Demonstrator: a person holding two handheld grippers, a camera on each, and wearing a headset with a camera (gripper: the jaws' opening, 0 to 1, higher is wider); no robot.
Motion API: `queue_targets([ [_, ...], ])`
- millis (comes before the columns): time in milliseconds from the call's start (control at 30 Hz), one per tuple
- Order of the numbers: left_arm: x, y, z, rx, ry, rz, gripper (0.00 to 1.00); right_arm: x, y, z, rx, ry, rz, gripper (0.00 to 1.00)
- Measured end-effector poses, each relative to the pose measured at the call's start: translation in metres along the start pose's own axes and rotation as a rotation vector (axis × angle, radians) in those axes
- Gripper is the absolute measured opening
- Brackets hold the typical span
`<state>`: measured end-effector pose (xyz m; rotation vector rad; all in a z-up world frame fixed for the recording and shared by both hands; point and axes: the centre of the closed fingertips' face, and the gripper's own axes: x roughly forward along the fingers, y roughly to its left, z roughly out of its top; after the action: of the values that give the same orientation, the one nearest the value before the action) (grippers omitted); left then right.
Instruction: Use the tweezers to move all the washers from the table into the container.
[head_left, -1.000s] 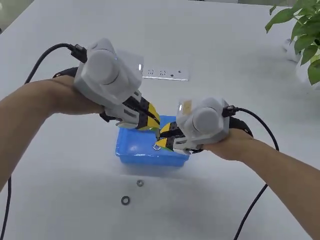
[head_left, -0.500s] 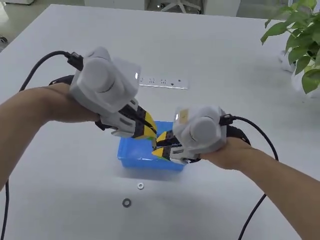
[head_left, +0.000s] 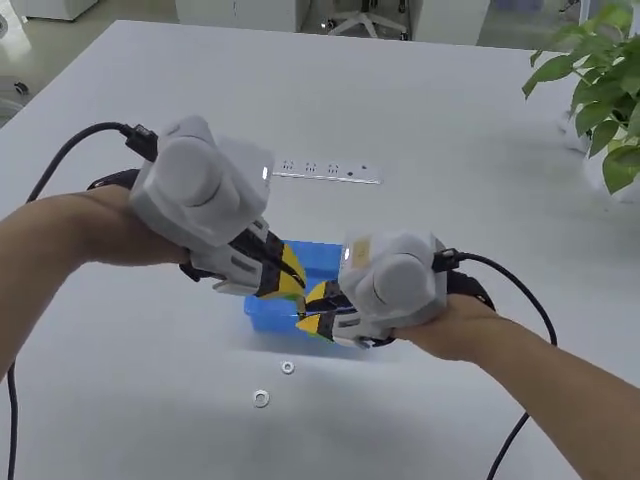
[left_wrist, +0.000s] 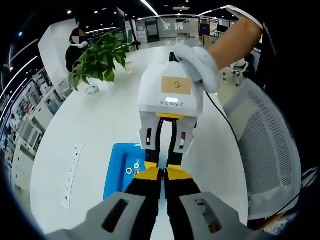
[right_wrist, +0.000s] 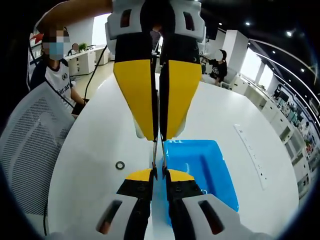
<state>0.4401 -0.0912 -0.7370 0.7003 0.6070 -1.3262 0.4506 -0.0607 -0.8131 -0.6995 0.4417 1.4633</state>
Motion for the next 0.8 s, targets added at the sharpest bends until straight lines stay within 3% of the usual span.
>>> queue_targets([
  [800, 0.013, -0.024, -0.025, -0.035, 0.011, -0.03, 0.05, 0.023, 0.03, -0.014, 0.028, -0.001, 0.061, 0.12],
])
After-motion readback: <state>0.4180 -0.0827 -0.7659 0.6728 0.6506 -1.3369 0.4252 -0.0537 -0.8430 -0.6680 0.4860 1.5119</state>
